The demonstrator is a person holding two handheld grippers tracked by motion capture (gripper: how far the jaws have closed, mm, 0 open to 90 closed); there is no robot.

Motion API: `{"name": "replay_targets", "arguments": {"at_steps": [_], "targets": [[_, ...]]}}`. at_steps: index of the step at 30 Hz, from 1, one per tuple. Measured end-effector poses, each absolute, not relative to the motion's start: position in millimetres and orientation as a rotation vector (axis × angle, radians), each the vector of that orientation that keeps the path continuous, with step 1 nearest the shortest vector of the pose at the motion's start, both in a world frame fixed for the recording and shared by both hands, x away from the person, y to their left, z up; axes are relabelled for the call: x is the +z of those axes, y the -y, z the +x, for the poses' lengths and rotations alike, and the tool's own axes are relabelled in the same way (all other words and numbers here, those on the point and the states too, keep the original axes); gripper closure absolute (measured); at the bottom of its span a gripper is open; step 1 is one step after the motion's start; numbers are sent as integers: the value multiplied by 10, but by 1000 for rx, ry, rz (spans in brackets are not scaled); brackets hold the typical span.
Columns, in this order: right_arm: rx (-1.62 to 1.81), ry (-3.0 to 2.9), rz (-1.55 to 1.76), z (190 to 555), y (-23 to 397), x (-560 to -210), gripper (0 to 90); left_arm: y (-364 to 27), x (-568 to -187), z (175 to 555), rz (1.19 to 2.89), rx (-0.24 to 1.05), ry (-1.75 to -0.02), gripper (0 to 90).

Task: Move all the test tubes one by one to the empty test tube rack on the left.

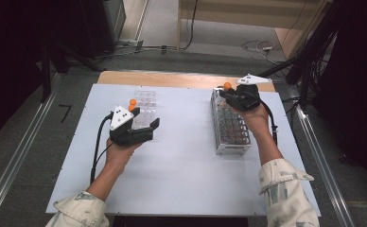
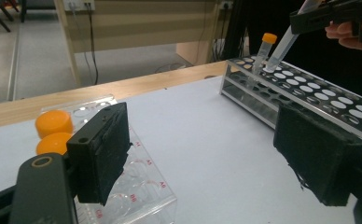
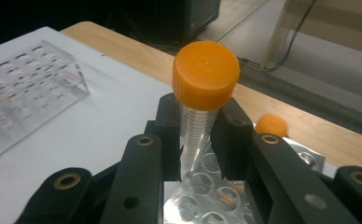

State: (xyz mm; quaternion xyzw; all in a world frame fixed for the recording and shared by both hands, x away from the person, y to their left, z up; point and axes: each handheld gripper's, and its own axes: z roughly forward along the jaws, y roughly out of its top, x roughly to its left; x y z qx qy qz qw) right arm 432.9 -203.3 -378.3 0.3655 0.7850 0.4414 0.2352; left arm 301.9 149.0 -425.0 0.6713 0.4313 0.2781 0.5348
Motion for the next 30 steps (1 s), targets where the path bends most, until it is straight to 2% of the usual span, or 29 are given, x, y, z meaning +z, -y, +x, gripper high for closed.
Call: {"name": "replay_targets", "arguments": {"at_steps": [15,25,30], "targets": [[1262,-2317,810,3949,1533,-3860,714,-1292,-4125,3110,1582,646,-1003,191],[1230,-2412,723,3840,1185,-4030,715,-1169,-4121,3219,1604,621,-991,192],[1205,-2449,717,3835,1055,-4124,715,-1066,-4131,3297,1631,625,-978,226]]}}
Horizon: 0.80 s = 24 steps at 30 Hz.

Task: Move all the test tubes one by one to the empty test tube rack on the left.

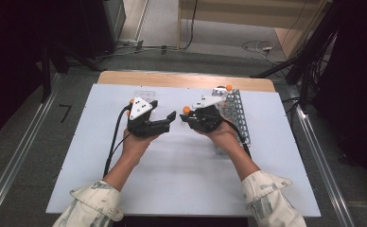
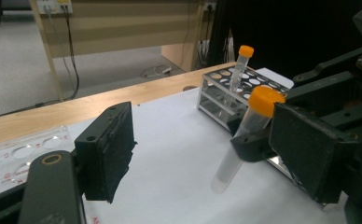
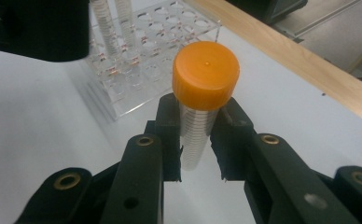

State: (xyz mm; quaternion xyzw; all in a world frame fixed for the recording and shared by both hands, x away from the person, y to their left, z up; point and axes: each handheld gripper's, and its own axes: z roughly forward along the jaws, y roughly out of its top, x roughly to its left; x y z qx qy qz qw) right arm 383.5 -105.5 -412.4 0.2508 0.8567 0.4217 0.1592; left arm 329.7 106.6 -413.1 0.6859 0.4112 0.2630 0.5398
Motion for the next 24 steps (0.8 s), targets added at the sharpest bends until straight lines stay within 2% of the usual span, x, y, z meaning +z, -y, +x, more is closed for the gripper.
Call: {"name": "replay_targets", "arguments": {"at_steps": [12,20,24], "targets": [[1194,-2485,707,3834,899,-4211,714,-872,-4199,3405,1687,622,-929,353],[1207,-2495,697,3815,872,-4212,714,-832,-4216,3394,1711,585,-881,545],[1205,-2503,691,3805,865,-4213,714,-814,-4228,3392,1721,587,-877,570]]}}
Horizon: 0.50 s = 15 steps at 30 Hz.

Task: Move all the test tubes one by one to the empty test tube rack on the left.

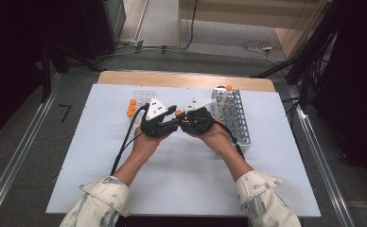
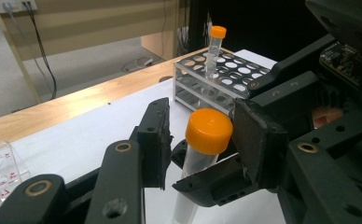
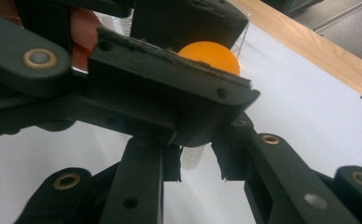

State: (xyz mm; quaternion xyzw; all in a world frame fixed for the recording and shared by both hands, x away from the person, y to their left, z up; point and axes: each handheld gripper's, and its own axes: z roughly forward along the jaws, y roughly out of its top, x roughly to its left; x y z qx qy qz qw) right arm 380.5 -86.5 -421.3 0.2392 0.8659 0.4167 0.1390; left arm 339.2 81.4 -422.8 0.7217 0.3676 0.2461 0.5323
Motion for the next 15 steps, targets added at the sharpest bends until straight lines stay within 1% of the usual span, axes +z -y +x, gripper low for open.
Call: {"name": "replay_targets", "arguments": {"at_steps": [6,10,12,15], "targets": [[1207,-2507,684,3816,872,-4216,713,-786,-4234,3378,1728,602,-860,684],[1214,-2509,688,3812,879,-4211,704,-798,-4230,3383,1727,602,-867,697],[1223,-2512,687,3812,879,-4211,637,-805,-4228,3386,1725,602,-869,700],[1209,-2514,709,3816,871,-4216,494,-837,-4209,3391,1715,610,-876,700]]}}
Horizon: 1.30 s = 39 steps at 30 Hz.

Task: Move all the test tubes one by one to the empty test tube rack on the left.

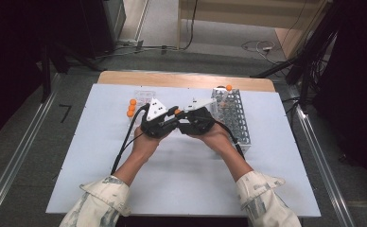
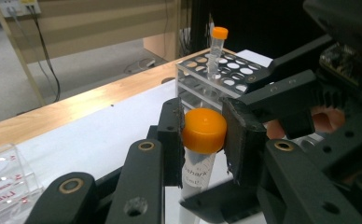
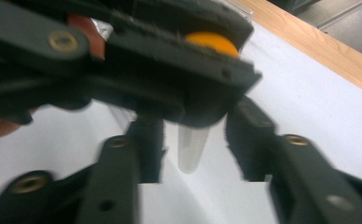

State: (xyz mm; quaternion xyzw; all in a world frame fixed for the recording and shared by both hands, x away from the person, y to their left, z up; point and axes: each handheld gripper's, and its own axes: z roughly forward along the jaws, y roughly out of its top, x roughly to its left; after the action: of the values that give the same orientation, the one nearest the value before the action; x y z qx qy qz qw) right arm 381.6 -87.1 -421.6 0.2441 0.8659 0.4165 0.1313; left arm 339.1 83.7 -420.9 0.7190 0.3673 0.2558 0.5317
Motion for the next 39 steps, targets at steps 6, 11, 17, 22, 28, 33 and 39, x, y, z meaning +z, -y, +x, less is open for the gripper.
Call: {"name": "replay_targets", "arguments": {"at_steps": [6,11,17,22,28,33,39], "targets": [[1198,-2515,760,3844,895,-4232,367,-985,-4122,3438,1688,629,-920,701],[1216,-2506,778,3838,926,-4204,353,-1130,-4012,3497,1671,632,-959,701],[1229,-2494,782,3828,965,-4197,352,-1356,-3899,3574,1620,644,-1028,701],[1225,-2494,788,3833,984,-4215,352,-1511,-3807,3615,1588,666,-1058,701],[1231,-2496,786,3829,982,-4224,352,-1651,-3713,3654,1562,703,-1082,701],[1232,-2492,790,3817,983,-4218,353,-1763,-3717,3706,1543,742,-1125,701],[1232,-2492,783,3812,977,-4222,353,-1835,-3751,3761,1528,789,-1162,701]]}}
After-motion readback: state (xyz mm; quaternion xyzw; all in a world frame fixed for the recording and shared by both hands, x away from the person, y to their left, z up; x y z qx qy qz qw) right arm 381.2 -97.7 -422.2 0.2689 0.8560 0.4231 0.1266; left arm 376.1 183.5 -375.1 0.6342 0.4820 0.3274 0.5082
